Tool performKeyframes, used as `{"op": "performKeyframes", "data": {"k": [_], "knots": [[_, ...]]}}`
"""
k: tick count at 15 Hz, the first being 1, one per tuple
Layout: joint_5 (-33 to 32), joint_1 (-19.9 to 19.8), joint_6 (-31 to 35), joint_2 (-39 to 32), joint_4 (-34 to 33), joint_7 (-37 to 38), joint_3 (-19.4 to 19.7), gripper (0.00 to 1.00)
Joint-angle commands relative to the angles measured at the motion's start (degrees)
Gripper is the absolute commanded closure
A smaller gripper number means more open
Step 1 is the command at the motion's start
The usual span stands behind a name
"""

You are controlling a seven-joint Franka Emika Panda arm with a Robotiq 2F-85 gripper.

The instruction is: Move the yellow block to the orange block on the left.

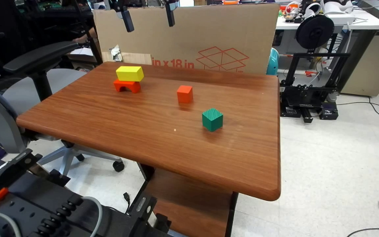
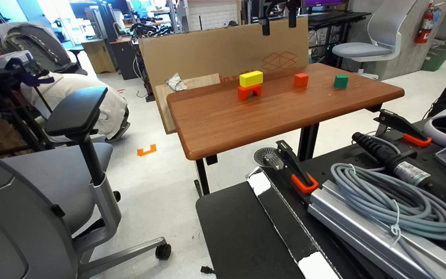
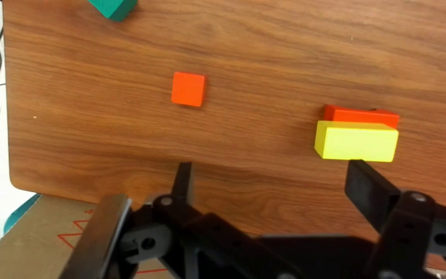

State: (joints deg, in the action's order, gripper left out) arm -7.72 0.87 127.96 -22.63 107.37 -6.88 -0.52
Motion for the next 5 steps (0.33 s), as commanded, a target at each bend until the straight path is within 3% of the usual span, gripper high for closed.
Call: {"op": "performKeyframes", "data": {"k": [1,5], "knots": [[-0.01,-0.05,-0.13,-0.08,-0.11,0.03,-0.04,0.0],[-0.01,0.09,-0.12,-0.27,-0.13,0.11,-0.15,0.0]]}}
